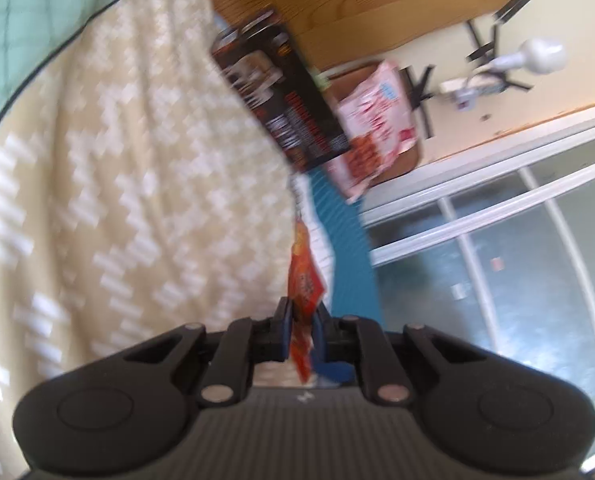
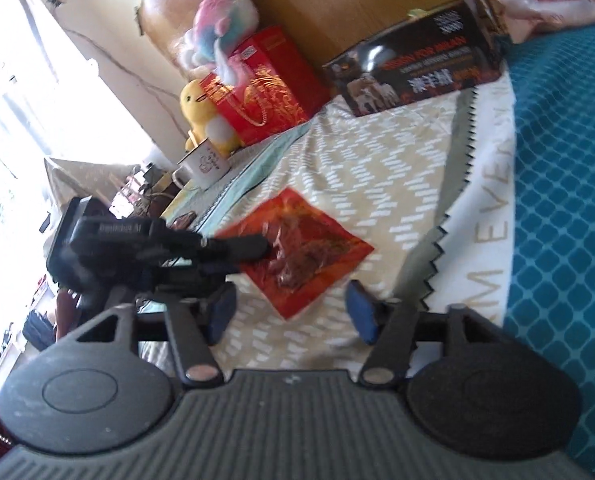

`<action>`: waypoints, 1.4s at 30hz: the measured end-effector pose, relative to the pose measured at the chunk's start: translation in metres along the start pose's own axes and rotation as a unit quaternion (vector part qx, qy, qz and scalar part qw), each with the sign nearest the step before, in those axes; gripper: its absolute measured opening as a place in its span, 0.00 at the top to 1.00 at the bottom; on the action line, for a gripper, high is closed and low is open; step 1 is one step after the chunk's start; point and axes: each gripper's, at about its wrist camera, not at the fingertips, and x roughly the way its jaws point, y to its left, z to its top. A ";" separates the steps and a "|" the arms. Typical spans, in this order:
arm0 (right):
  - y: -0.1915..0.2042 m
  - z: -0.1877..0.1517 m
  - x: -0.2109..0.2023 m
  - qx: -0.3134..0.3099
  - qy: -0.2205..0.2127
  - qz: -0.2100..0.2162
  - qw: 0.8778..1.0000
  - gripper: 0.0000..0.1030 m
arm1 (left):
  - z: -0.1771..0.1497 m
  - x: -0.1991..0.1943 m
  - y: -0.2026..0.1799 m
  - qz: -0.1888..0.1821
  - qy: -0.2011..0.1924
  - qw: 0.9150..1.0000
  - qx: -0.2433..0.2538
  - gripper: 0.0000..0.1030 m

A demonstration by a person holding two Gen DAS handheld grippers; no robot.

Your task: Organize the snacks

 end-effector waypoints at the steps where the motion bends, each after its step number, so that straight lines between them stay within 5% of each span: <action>1: -0.005 0.002 0.000 0.017 -0.003 0.011 1.000 0.26 | 0.002 -0.004 -0.003 -0.013 -0.004 1.000 0.003 0.90; 6: -0.035 0.014 0.001 0.133 -0.023 0.112 0.984 0.29 | 0.005 -0.005 -0.015 -0.035 -0.003 0.999 0.014 0.90; 8: -0.037 0.021 0.000 0.139 -0.030 0.131 0.981 0.49 | 0.006 -0.002 -0.016 -0.028 -0.004 0.999 0.019 0.88; 9: -0.036 0.025 -0.002 0.130 -0.036 0.122 0.983 0.55 | 0.008 -0.001 -0.018 -0.019 -0.008 1.000 0.024 0.88; 11: -0.034 0.034 -0.004 0.103 -0.042 0.093 0.989 0.81 | 0.016 0.002 -0.022 0.008 -0.013 0.999 0.036 0.87; 13: -0.036 0.043 -0.005 0.097 -0.048 0.091 0.990 0.89 | 0.026 0.009 -0.028 0.026 -0.012 0.998 0.049 0.84; 23: -0.042 0.129 0.016 0.007 -0.123 0.021 0.992 0.89 | 0.113 0.057 -0.095 0.092 -0.056 0.978 0.180 0.79; 29: -0.061 0.181 0.054 -0.036 -0.152 -0.049 0.986 0.88 | 0.172 0.116 -0.096 0.150 -0.066 0.963 0.214 0.70; 32: -0.074 0.193 0.077 -0.059 -0.164 -0.100 0.979 0.85 | 0.184 0.144 -0.088 0.196 -0.071 0.950 0.232 0.64; 35: -0.078 0.187 0.093 -0.095 -0.181 -0.157 0.966 0.84 | 0.181 0.164 -0.083 0.263 -0.087 0.925 0.260 0.57; 36: -0.075 0.184 0.093 -0.121 -0.180 -0.167 0.962 0.82 | 0.178 0.167 -0.081 0.275 -0.093 0.918 0.269 0.56; 39: -0.069 0.175 0.084 -0.151 -0.211 -0.194 0.946 0.53 | 0.169 0.166 -0.083 0.301 -0.117 0.904 0.281 0.54; 42: -0.072 0.173 0.076 -0.137 -0.224 -0.185 0.947 0.52 | 0.160 0.153 -0.087 0.305 -0.132 0.903 0.272 0.53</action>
